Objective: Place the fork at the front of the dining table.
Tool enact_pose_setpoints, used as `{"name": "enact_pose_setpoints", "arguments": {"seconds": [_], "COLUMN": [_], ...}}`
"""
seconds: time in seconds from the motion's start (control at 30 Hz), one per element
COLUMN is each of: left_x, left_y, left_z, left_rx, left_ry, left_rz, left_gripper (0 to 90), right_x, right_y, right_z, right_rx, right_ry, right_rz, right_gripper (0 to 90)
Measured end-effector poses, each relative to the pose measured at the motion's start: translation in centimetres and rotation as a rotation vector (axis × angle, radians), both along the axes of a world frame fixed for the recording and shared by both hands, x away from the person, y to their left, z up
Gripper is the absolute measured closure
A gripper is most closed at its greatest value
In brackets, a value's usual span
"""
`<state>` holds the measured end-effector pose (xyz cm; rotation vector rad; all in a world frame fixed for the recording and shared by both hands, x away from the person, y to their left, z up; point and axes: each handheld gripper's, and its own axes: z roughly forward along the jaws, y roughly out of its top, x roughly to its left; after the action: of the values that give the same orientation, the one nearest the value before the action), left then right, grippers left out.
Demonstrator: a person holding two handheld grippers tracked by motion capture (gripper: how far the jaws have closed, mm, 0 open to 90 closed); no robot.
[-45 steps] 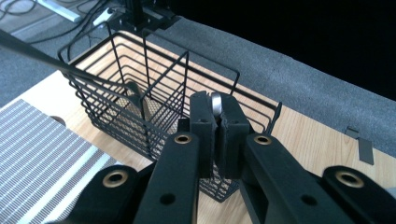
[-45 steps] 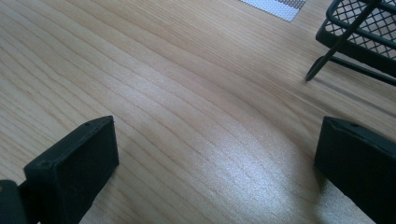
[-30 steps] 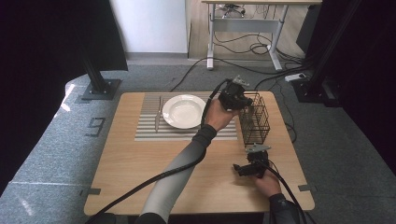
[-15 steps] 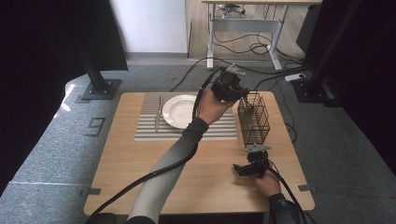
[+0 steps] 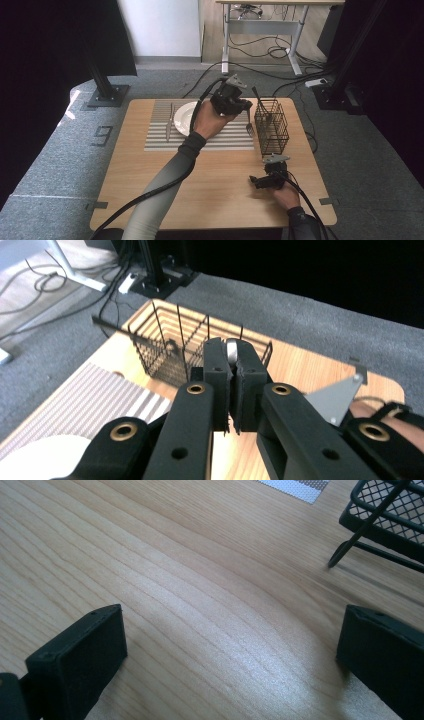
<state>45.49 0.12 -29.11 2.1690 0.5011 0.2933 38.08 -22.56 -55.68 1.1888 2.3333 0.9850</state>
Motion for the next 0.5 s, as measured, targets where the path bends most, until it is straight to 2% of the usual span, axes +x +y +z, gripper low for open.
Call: {"name": "enact_pose_setpoints", "arguments": {"seconds": [0.03,0.07,0.1,0.17,0.23,0.27,0.37,0.5], "left_x": [0.0,0.0,-0.1,-0.1,-0.2,-0.2,-0.4,-0.5], "left_y": [0.6,0.6,1.1,1.4,2.1,2.1,3.0,3.5], "left_z": [-0.9,-0.9,-1.7,-2.0,-3.1,-3.1,-4.6,-5.7], "left_rx": [0.004,0.004,0.006,0.006,0.01,0.01,0.016,0.02], "left_ry": [0.018,0.018,0.033,0.038,0.053,0.053,0.076,0.095], "left_rz": [0.004,0.004,0.007,0.008,0.006,0.006,0.005,0.0], "left_gripper": [86.6,86.7,86.6,86.7,86.7,86.7,86.7,86.7], "right_x": [0.0,0.0,0.0,0.1,0.0,0.0,0.0,-0.2], "right_y": [0.0,0.0,0.0,0.0,0.0,0.0,0.1,0.2], "right_z": [0.0,0.0,0.0,0.0,0.0,0.0,0.0,0.2], "right_rx": [-0.001,-0.001,-0.001,-0.002,-0.001,0.0,-0.001,0.01], "right_ry": [-0.001,-0.001,-0.002,-0.003,0.0,0.001,-0.005,-0.011], "right_rz": [0.003,0.003,0.003,0.005,0.003,0.004,0.009,0.009], "right_gripper": [0.0,0.0,0.0,0.0,0.0,0.0,0.0,7.7]}}
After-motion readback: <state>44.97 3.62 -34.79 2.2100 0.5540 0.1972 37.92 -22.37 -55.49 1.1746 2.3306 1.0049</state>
